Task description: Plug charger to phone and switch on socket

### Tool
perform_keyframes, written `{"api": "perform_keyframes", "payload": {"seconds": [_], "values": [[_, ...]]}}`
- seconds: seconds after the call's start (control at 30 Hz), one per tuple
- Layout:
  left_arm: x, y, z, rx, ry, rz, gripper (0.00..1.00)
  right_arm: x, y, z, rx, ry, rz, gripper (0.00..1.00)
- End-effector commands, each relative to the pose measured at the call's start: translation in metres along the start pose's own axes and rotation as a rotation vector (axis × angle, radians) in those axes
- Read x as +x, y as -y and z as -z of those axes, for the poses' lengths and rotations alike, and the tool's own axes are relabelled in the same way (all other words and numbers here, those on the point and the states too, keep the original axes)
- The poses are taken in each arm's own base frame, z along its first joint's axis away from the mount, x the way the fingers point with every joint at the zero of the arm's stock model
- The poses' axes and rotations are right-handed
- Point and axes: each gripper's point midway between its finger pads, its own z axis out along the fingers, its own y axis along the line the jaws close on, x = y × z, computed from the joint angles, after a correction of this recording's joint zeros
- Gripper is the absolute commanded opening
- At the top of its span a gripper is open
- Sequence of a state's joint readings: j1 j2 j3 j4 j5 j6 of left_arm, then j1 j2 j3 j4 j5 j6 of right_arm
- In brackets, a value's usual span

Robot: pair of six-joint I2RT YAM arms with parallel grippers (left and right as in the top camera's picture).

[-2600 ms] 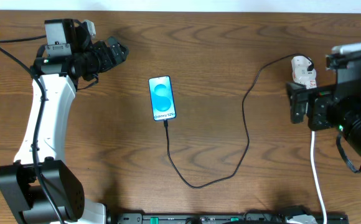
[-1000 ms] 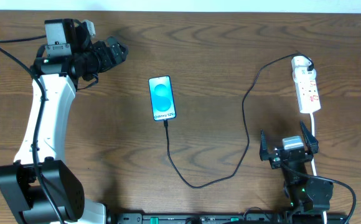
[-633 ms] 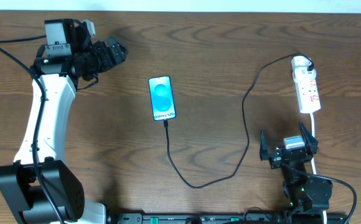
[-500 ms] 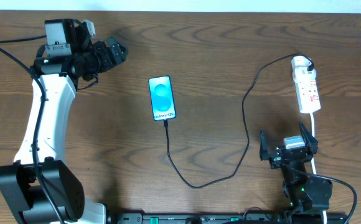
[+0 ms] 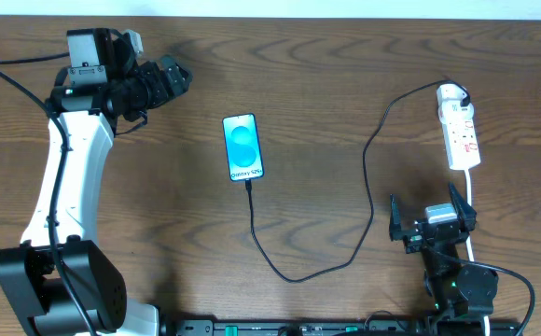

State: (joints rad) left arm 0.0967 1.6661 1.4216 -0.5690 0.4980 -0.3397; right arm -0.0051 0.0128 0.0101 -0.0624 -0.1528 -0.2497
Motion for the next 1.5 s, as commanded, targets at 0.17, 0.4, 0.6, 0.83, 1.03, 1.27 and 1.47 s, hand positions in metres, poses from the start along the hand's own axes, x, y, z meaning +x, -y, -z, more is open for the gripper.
{"api": "perform_keyframes", "payload": {"seconds": [0.17, 0.4, 0.6, 0.83, 1.03, 1.27, 1.47], "values": [[-0.008, -0.010, 0.005, -0.051, 0.038, -0.009, 0.95, 0.000, -0.001, 0.000, -0.002, 0.004, -0.013, 0.99], [-0.005, 0.002, 0.034, -0.088, 0.107, -0.258, 0.95, 0.000, -0.001, 0.000, -0.002, 0.004, -0.013, 0.99], [0.008, 0.008, 0.067, -0.093, 0.225, -0.353, 0.96, 0.000, -0.001, 0.000, -0.002, 0.004, -0.013, 0.99], [0.037, -0.002, 0.096, -0.105, 0.388, -0.403, 0.95, 0.000, -0.001, 0.000, -0.002, 0.004, -0.013, 0.99], [0.077, -0.015, 0.113, -0.089, 0.525, -0.481, 0.95, 0.000, -0.001, 0.000, -0.002, 0.004, -0.013, 0.99], [0.120, -0.035, 0.124, -0.092, 0.679, -0.545, 0.95, 0.000, -0.001, 0.000, -0.002, 0.004, -0.013, 0.99], [0.138, -0.052, 0.121, -0.105, 0.761, -0.551, 0.95, 0.000, -0.001, 0.000, -0.002, 0.003, -0.013, 0.99]]}}
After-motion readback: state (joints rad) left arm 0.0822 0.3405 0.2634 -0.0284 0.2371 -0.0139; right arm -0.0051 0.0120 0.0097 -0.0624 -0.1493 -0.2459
